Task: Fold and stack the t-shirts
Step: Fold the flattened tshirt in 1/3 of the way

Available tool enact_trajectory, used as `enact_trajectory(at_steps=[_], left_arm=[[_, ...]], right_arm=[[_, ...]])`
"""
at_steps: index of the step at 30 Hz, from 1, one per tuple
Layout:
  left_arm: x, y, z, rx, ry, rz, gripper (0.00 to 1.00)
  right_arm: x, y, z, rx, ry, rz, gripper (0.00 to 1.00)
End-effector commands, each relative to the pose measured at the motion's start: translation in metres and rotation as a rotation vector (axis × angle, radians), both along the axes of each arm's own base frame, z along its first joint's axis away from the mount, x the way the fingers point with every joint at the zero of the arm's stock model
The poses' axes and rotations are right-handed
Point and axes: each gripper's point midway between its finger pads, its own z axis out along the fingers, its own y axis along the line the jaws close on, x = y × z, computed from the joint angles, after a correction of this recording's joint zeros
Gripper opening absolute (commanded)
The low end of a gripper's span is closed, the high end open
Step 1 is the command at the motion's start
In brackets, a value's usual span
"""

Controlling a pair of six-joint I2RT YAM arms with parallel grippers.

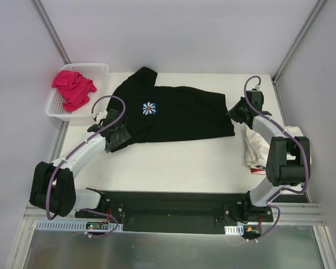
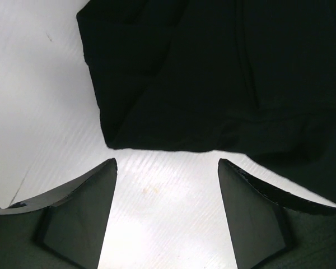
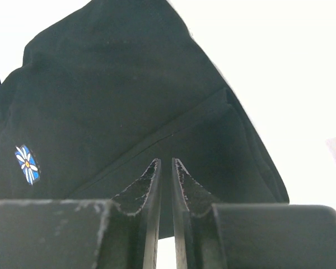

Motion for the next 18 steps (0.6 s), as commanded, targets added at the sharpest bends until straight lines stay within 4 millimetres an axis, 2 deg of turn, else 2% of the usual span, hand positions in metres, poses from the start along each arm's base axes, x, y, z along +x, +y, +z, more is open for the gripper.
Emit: enact_trajectory(at_steps=[1,5,7,10,14,15,17,18], left_arm=[[0.017,-0.004,-0.006,-0.102,-0.036,0.085,0.70],[0.018,0.004,-0.016,-0.116,-0.020,0.125,0.65],[0.017,0.003,-0.018,-0.131,-0.017,0.137,0.59],[0.012,0.003,-0.020,-0.145,-0.015,0.151,0.57],[-0.012,0.003,-0.024,-0.167,0.024,0.155,0.54],[-0.016,0.003,-0.018,-0.178,0.006,0.153,0.54],[-0.029,0.013,-0.017,-0.145,0.007,0.170,0.50],[-0.030,0.016,-0.009,-0.139,-0.025,0.171,0.49]], right_arm=[[0.001,-0.012,0.023,-0.013,-0.069,-0.035,0.14],[0.002,-0.013,0.022,-0.011,-0.069,-0.035,0.14],[0.002,-0.014,0.020,-0.012,-0.063,-0.033,0.14],[0.003,-0.015,0.021,-0.012,-0.062,-0.032,0.14],[0.003,-0.015,0.019,-0.011,-0.057,-0.032,0.14],[0.003,-0.015,0.018,-0.010,-0.054,-0.029,0.14],[0.004,-0.014,0.018,-0.002,-0.052,-0.028,0.14],[0.004,-0.014,0.017,-0.002,-0.049,-0.028,0.14]])
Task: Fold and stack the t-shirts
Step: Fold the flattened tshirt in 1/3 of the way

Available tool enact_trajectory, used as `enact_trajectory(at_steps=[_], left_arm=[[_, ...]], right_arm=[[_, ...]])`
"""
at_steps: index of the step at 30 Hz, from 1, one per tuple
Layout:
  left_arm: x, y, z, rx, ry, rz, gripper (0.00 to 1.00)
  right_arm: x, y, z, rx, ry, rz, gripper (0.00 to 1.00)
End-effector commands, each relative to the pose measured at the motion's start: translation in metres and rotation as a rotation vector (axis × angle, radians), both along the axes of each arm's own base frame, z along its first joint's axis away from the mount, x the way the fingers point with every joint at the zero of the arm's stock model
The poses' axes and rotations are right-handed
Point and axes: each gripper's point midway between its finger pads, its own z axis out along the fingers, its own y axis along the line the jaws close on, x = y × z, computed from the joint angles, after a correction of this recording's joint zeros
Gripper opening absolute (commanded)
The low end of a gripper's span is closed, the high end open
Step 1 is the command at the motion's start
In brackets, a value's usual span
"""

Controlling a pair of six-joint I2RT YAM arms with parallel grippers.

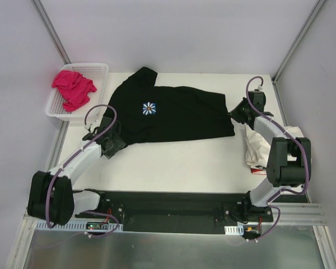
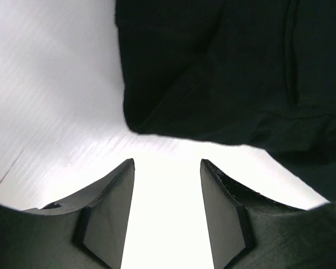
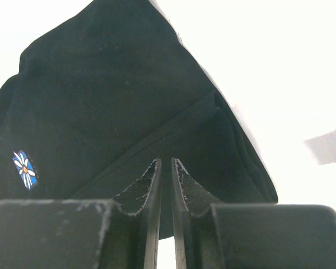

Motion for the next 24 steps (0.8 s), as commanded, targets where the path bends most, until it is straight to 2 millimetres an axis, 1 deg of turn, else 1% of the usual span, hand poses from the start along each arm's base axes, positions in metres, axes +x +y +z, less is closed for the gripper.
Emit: enact_trajectory(at_steps=[1,2,3,5,7,8,9,11,12,15,24], left_arm=[[-0.020,0.015,0.019,0.024,-0.043,0.043,0.47],[-0.021,0.019,0.022,0.042,-0.057,0.047,0.44],[-0.021,0.020,0.026,0.045,-0.076,0.052,0.43],[-0.020,0.023,0.028,0.059,-0.084,0.063,0.43],[-0.019,0.025,0.024,0.073,-0.064,0.062,0.43],[-0.015,0.024,0.026,0.074,-0.065,0.059,0.43],[-0.015,0.024,0.021,0.082,-0.038,0.057,0.44],[-0.010,0.023,0.019,0.090,-0.021,0.053,0.45],[-0.010,0.023,0.012,0.097,0.008,0.048,0.46],[-0.007,0.022,0.007,0.105,0.029,0.042,0.47],[0.009,0.022,0.007,0.127,0.026,0.023,0.47]], right_arm=[[0.008,-0.002,0.016,0.004,-0.048,0.002,0.14],[0.008,-0.002,0.015,0.003,-0.045,0.002,0.13],[0.008,-0.001,0.015,0.003,-0.044,0.004,0.13],[0.007,-0.002,0.013,0.003,-0.039,0.000,0.13],[0.007,-0.001,0.013,0.006,-0.040,0.002,0.13],[0.007,-0.001,0.014,0.004,-0.040,0.003,0.13],[0.006,-0.002,0.014,0.005,-0.042,0.001,0.13],[0.007,-0.003,0.016,-0.003,-0.047,-0.003,0.13],[0.007,-0.004,0.017,-0.007,-0.049,-0.005,0.13],[0.009,-0.006,0.016,-0.015,-0.041,-0.006,0.13],[0.011,-0.009,0.001,-0.008,-0.006,-0.010,0.13]])
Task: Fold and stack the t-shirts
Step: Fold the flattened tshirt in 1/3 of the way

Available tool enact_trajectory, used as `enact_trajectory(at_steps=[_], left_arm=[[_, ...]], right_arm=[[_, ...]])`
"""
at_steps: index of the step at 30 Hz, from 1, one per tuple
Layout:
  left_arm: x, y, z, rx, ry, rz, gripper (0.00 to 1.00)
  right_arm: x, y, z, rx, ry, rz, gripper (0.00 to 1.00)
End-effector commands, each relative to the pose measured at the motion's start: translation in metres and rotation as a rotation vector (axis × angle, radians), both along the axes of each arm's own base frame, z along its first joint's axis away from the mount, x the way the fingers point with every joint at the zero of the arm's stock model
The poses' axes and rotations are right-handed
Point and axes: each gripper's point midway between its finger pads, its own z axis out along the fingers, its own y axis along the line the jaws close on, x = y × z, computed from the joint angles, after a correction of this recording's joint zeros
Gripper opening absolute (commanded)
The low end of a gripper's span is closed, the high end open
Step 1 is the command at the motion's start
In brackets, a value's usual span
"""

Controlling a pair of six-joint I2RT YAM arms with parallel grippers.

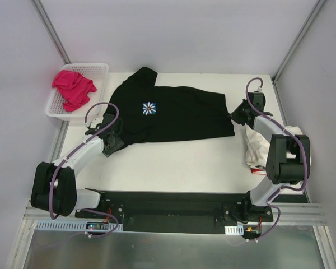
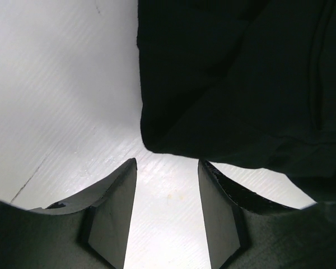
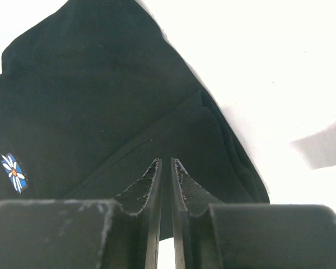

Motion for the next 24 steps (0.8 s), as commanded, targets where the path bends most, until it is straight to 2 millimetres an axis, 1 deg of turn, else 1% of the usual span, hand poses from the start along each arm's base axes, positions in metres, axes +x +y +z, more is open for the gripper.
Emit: enact_trajectory(at_steps=[1,5,10,11,15,16,18,19,23,24], left_arm=[[0.018,0.003,0.010,0.027,-0.033,-0.003,0.47],[0.023,0.002,0.002,0.033,-0.012,-0.012,0.46],[0.031,0.002,-0.001,0.051,0.009,-0.025,0.46],[0.032,0.003,-0.002,0.055,0.011,-0.025,0.45],[0.036,0.007,-0.004,0.071,0.017,-0.027,0.33],[0.037,0.008,-0.004,0.070,0.017,-0.025,0.24],[0.038,0.007,-0.006,0.069,0.019,-0.028,0.18],[0.039,0.007,-0.005,0.065,0.017,-0.031,0.12],[0.040,0.006,-0.006,0.060,0.020,-0.033,0.00],[0.040,0.006,-0.006,0.061,0.019,-0.036,0.00]], right_arm=[[0.012,-0.007,0.011,-0.008,-0.031,-0.010,0.13],[0.012,-0.009,0.011,-0.013,-0.032,-0.012,0.13],[0.013,-0.009,0.010,-0.014,-0.027,-0.011,0.13],[0.014,-0.017,0.009,-0.013,-0.026,-0.028,0.13],[0.014,-0.018,0.005,-0.016,-0.016,-0.030,0.13],[0.014,-0.018,0.004,-0.014,-0.013,-0.031,0.13],[0.015,-0.020,0.004,-0.019,-0.012,-0.034,0.13],[0.015,-0.020,0.004,-0.021,-0.010,-0.036,0.12],[0.015,-0.023,0.005,-0.027,-0.010,-0.039,0.12],[0.015,-0.024,0.005,-0.029,-0.010,-0.042,0.12]])
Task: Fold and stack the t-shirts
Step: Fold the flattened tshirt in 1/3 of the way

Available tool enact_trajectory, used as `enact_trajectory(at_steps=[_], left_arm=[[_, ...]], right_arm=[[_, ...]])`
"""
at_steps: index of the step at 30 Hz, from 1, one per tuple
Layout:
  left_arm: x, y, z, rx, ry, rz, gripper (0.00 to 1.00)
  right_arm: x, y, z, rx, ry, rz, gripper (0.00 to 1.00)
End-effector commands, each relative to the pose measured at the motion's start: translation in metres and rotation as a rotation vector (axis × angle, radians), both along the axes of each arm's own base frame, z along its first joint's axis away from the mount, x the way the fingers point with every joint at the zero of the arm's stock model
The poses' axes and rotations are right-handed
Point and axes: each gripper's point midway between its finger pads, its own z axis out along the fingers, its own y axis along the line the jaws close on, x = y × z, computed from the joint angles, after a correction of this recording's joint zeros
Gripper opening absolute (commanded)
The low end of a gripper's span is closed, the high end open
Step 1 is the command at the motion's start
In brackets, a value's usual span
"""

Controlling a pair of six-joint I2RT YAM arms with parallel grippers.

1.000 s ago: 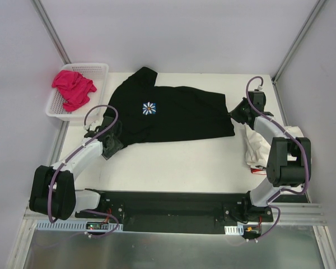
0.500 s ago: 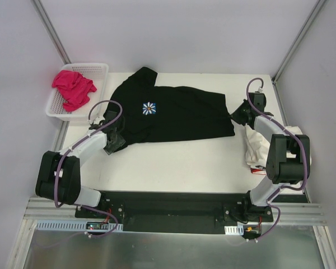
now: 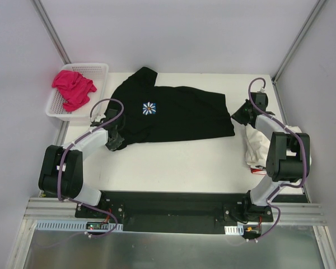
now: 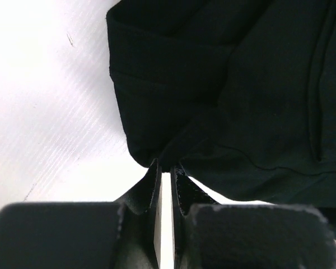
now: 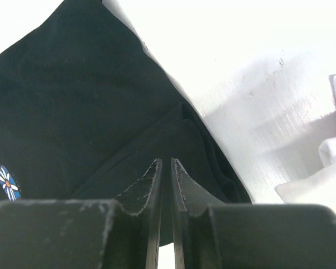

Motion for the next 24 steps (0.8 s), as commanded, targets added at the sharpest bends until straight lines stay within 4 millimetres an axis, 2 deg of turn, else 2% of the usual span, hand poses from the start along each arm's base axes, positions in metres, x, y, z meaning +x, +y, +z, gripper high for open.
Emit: enact_trajectory(at_steps=[1,6,9,14,17,20,24], left_arm=[[0.014,0.005,0.012,0.021,-0.041,0.003,0.00],[0.019,0.013,0.029,0.062,-0.066,-0.019,0.00],[0.030,0.021,0.054,0.100,-0.113,-0.028,0.00],[0.037,0.036,0.088,0.163,-0.184,-0.030,0.00],[0.036,0.043,0.096,0.185,-0.198,-0.033,0.00],[0.034,0.044,0.092,0.182,-0.187,-0.033,0.00],[0.035,0.045,0.085,0.181,-0.164,-0.040,0.00]], right_arm=[[0.011,-0.007,0.015,-0.022,-0.037,-0.006,0.13],[0.011,0.002,0.012,0.013,-0.031,0.014,0.12],[0.011,0.016,0.009,0.041,-0.027,0.047,0.13],[0.005,0.083,0.002,0.065,0.009,0.214,0.19],[-0.005,0.114,-0.004,0.104,0.033,0.287,0.22],[-0.018,0.141,-0.008,0.121,0.051,0.354,0.23],[-0.036,0.167,-0.012,0.154,0.078,0.415,0.23]])
